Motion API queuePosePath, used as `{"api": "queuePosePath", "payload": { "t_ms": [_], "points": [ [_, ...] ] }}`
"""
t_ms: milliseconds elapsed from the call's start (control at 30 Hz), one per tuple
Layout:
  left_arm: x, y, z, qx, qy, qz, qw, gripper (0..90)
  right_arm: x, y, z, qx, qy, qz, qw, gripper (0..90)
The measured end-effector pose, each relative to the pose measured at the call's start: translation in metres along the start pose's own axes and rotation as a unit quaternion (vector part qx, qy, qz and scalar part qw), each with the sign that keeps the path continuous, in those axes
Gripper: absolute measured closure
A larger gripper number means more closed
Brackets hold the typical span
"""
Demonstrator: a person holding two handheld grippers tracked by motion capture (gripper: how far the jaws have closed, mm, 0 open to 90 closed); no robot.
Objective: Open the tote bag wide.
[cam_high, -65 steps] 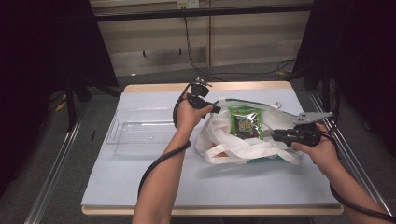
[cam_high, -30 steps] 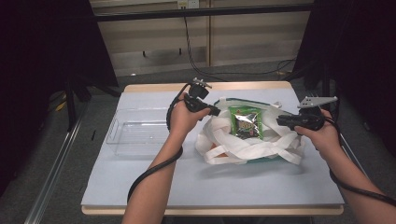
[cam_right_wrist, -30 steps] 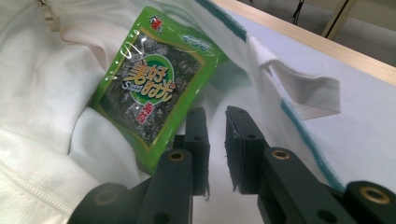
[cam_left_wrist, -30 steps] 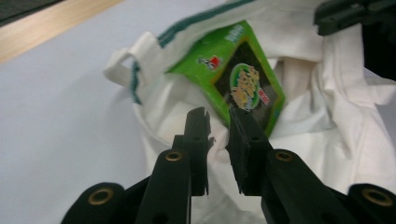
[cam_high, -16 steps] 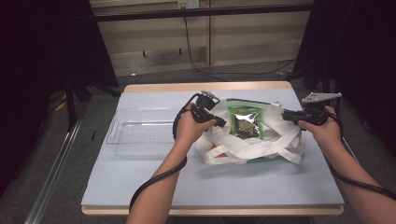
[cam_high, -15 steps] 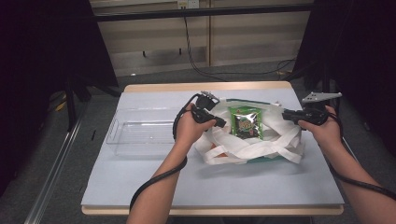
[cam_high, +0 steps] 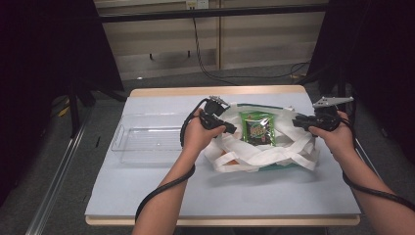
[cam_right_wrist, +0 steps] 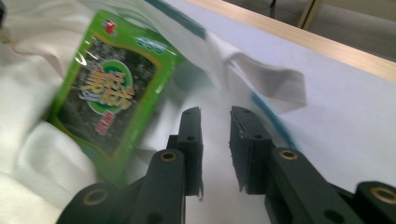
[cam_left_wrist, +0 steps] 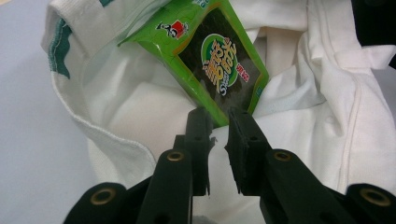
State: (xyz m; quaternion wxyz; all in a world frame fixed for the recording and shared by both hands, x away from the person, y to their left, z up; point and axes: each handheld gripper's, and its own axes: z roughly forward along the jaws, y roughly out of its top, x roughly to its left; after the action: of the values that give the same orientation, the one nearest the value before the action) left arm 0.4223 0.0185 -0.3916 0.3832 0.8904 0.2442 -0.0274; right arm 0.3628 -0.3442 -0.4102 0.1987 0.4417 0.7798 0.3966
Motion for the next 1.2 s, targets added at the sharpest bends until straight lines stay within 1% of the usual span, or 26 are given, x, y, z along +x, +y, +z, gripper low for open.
{"api": "queuePosePath", "payload": {
  "t_ms": [67,100,133,167,200,267,367,400,500,533,567,667,733,800,900,967,1033,1100,1200],
  "points": [
    [-0.001,0.001,0.001,-0.004,-0.002,-0.001,1.0,78.4,0.004,0.003,0.0,0.0,0.001,-0.005,1.0,72.4],
    [-0.001,0.001,0.001,-0.003,-0.002,0.002,1.0,78.4,0.005,0.004,0.0,-0.001,0.006,-0.006,1.0,71.4],
    [-0.001,0.001,0.002,-0.003,-0.001,0.001,1.0,78.4,0.009,0.005,0.001,-0.001,0.008,-0.003,1.0,69.1],
    [-0.001,0.001,0.002,-0.004,-0.002,-0.001,1.0,78.3,0.01,0.006,0.002,-0.001,0.012,-0.006,0.9999,67.4],
    [-0.002,0.001,0.003,-0.003,-0.001,-0.002,1.0,77.9,0.012,0.007,0.003,0.001,0.012,-0.009,0.9999,67.1],
    [-0.001,0.001,0.004,-0.002,-0.001,-0.002,1.0,77.8,0.016,0.009,0.006,0.005,0.025,-0.011,0.9996,64.9],
    [-0.001,0.001,0.005,-0.003,-0.002,-0.001,1.0,77.8,0.021,0.011,0.012,0.014,0.029,-0.019,0.9993,61.1],
    [-0.001,0.001,0.005,-0.002,-0.003,-0.002,1.0,77.8,0.022,0.012,0.014,0.016,0.028,-0.022,0.9993,59.3],
    [-0.001,0.002,0.005,-0.001,-0.001,-0.003,1.0,77.8,0.024,0.016,0.019,0.021,0.036,-0.022,0.9989,55.9],
    [-0.001,0.002,0.006,-0.004,-0.002,-0.004,1.0,77.8,0.025,0.017,0.021,0.023,0.035,-0.024,0.9988,55.4],
    [0.0,0.002,0.005,-0.001,-0.001,-0.001,1.0,77.8,0.027,0.019,0.021,0.024,0.036,-0.026,0.9987,54.8],
    [0.001,0.001,0.005,-0.003,-0.003,-0.003,1.0,77.8,0.031,0.025,0.021,0.021,0.036,-0.029,0.9987,53.2],
    [0.001,0.001,0.004,-0.003,-0.002,-0.002,1.0,77.8,0.033,0.027,0.021,0.026,0.033,-0.032,0.9986,51.8],
    [0.001,0.0,0.004,0.0,-0.001,0.001,1.0,77.8,0.036,0.029,0.022,0.024,0.04,-0.021,0.9987,50.3],
    [0.001,0.0,0.003,-0.003,-0.001,-0.005,1.0,77.8,0.04,0.03,0.024,0.024,0.043,-0.027,0.9984,48.1],
    [0.002,0.0,0.002,-0.003,-0.002,-0.003,1.0,77.8,0.041,0.03,0.027,0.025,0.041,-0.023,0.9986,45.9],
    [0.002,-0.001,0.002,-0.009,-0.005,-0.003,0.9999,77.8,0.042,0.031,0.032,0.027,0.039,-0.019,0.9987,42.5],
    [0.002,-0.001,0.002,-0.002,0.001,0.001,1.0,77.8,0.043,0.032,0.036,0.031,0.041,-0.017,0.9985,40.2],
    [0.003,-0.001,0.002,-0.006,-0.001,0.0,1.0,77.8,0.044,0.033,0.045,0.04,0.044,-0.012,0.9982,38.9]
  ]
}}
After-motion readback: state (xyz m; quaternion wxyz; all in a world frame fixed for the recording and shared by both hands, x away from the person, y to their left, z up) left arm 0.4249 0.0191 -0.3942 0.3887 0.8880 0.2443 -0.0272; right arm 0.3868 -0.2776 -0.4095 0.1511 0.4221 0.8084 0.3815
